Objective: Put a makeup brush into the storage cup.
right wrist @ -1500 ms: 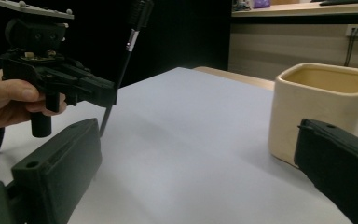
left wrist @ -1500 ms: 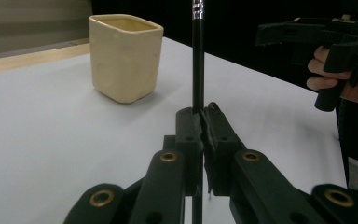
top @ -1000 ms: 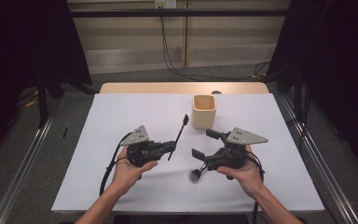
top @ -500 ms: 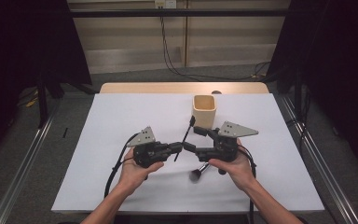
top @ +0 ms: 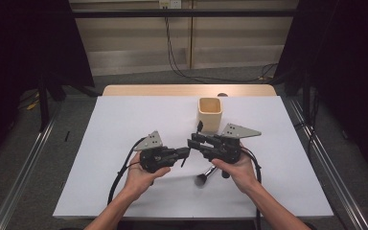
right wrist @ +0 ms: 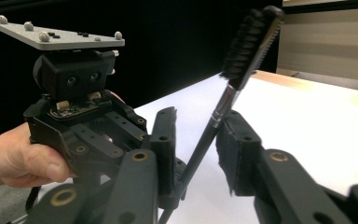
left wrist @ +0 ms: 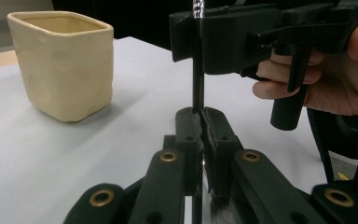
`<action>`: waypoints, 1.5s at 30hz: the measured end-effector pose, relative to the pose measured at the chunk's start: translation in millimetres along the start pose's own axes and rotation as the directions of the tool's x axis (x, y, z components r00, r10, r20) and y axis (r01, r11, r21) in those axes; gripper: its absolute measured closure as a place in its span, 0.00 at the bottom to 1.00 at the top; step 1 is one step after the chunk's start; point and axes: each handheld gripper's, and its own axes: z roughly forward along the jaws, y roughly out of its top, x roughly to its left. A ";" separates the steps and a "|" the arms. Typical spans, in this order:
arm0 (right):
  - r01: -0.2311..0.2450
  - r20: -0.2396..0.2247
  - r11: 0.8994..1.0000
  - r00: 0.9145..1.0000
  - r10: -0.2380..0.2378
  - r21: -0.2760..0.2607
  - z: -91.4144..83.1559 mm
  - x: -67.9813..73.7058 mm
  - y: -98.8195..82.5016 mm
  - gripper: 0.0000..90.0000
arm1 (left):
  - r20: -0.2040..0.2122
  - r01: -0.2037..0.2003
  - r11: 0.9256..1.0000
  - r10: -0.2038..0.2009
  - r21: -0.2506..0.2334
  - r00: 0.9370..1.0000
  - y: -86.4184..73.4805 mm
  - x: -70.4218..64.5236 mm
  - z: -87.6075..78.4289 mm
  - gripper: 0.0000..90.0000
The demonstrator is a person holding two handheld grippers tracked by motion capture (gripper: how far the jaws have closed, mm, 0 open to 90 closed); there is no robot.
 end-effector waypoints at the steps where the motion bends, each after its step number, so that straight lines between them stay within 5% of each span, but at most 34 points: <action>1: -0.003 -0.001 1.000 1.000 0.003 0.000 -0.2 -0.4 -0.2 0.81 | -0.001 -0.002 1.000 0.002 0.001 1.000 -0.2 -0.1 0.2 0.95; 6: -0.030 -0.007 1.000 1.000 0.030 -0.002 -0.9 -3.3 -2.2 0.92 | -0.001 -0.012 1.000 0.012 0.007 1.000 -1.3 -0.9 2.2 0.95; 22: -0.036 -0.034 0.999 0.999 0.037 0.026 -0.7 -0.6 -1.9 0.96 | 0.001 -0.037 0.999 0.037 0.018 0.999 -4.7 -3.0 5.3 0.92; 31: -0.024 -0.041 0.999 0.999 0.026 0.031 -1.3 0.2 -1.3 0.96 | -0.026 -0.020 1.000 0.021 0.016 0.999 -6.4 -4.8 5.4 0.68; 45: -0.011 -0.026 0.999 1.000 0.012 0.030 -8.3 -3.1 1.0 0.96 | -0.126 0.014 1.000 -0.013 0.011 0.992 -5.4 -3.1 -10.8 0.21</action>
